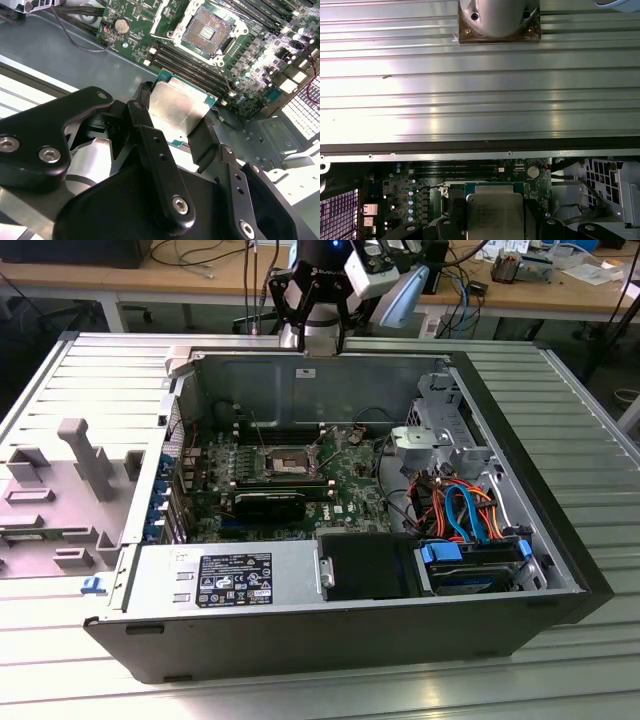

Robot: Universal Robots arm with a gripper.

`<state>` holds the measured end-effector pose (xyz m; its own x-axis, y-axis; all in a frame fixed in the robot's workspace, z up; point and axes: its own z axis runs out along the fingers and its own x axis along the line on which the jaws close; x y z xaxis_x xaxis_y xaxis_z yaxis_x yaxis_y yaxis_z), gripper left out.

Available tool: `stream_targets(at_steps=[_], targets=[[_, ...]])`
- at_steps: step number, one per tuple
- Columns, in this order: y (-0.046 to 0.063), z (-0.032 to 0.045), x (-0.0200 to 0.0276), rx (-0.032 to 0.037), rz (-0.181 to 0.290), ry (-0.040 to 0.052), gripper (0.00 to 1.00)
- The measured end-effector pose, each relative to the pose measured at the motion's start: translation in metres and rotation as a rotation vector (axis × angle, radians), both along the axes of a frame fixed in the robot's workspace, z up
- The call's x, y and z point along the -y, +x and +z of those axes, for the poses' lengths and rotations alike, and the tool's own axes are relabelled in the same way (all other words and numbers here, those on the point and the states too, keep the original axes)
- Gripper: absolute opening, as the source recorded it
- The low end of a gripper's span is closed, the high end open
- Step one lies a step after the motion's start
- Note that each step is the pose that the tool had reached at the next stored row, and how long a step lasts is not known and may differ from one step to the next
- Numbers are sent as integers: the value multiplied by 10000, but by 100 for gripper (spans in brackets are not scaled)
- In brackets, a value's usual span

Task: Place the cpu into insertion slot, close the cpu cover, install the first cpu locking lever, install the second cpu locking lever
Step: 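Place the cpu into insertion slot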

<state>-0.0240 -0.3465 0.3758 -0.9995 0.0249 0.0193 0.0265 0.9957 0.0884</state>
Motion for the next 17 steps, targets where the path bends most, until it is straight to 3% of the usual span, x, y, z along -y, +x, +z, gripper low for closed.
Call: stream_targets(at_steps=[12, 17], targets=[[-4, 0, 0, 0, 1, 1, 55], [-14, 0, 34, -1, 1, 0, 55]])
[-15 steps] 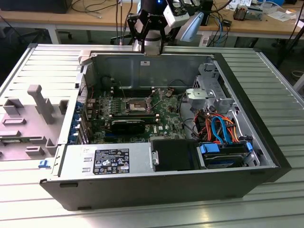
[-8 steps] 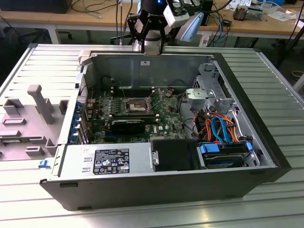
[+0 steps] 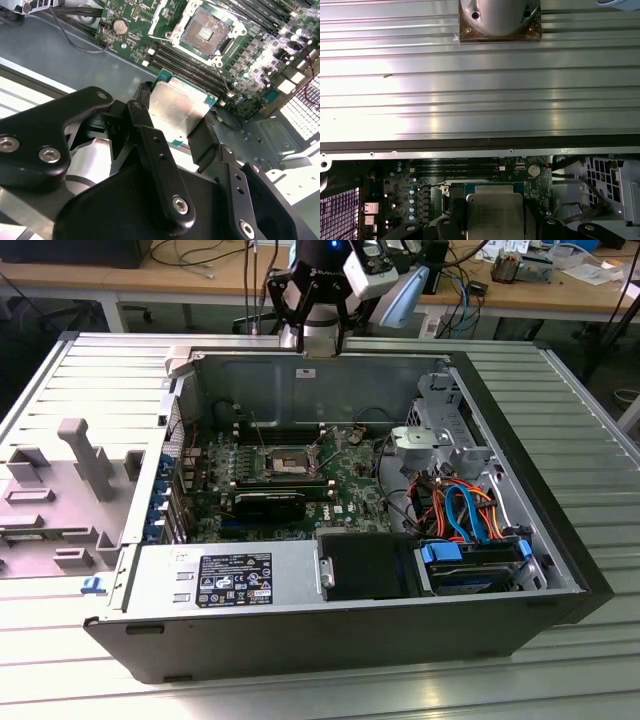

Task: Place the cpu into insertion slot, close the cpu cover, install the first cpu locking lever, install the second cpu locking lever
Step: 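Place the cpu into insertion slot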

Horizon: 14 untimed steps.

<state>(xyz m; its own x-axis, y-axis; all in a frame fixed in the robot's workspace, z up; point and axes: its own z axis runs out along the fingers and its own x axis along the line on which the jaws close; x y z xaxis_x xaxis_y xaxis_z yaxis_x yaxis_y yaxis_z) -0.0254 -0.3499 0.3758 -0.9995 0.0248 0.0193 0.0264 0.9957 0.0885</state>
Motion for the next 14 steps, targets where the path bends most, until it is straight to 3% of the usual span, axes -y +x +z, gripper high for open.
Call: stream_targets(at_steps=[12, 14], targets=[[-10, -6, 50, 0, 0, 0, 55], [-10, -58, 54, 0, 0, 0, 55]])
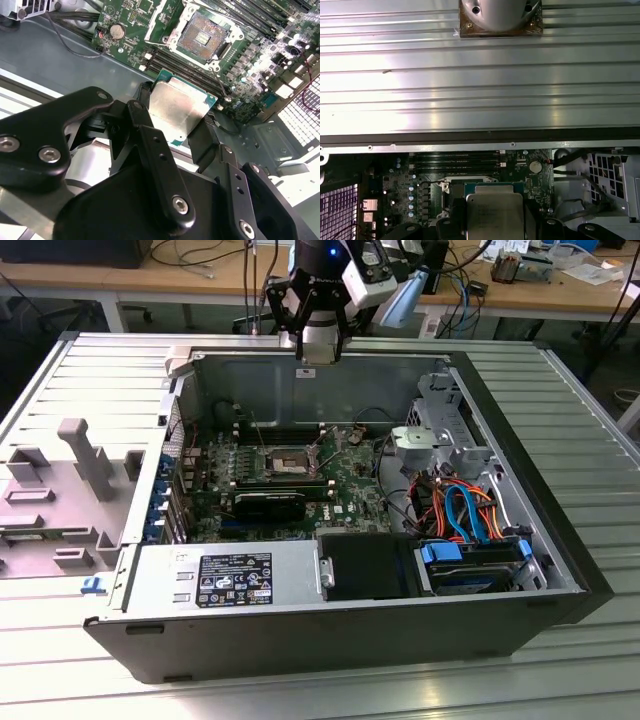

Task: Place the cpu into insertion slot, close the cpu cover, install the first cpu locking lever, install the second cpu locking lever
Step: 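Place the cpu into insertion slot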

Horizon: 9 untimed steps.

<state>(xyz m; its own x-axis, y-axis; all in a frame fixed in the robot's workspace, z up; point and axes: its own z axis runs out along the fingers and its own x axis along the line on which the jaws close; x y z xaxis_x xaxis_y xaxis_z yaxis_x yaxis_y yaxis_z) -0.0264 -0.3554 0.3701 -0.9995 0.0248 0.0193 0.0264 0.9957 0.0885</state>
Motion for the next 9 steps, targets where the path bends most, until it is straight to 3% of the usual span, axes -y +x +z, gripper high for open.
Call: stream_targets(at_steps=[9], targets=[[0, -47, 0, 0, 0, 0, 55]])
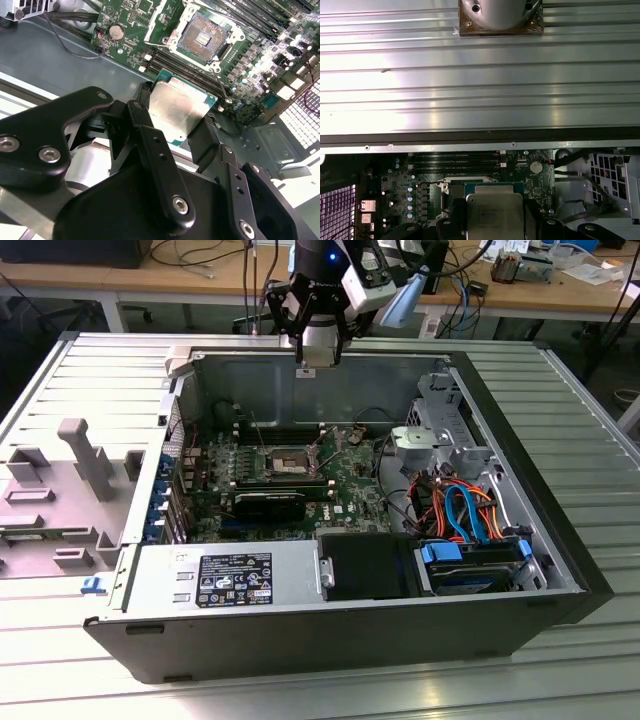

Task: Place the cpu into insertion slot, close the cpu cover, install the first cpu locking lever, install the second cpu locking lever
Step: 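Place the cpu into insertion slot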

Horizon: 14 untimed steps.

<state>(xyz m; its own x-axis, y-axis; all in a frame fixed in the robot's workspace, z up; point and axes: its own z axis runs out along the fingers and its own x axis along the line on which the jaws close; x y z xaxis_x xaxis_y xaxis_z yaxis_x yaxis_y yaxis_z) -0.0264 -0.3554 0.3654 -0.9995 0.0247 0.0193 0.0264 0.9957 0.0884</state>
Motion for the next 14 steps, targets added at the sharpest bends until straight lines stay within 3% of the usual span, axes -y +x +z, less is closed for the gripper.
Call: stream_targets(at_steps=[4, 6, 14], targets=[[0, -8, 0, 0, -1, 0, 55], [0, -88, 0, 0, 0, 0, 55], [0, -108, 0, 0, -1, 1, 55]])
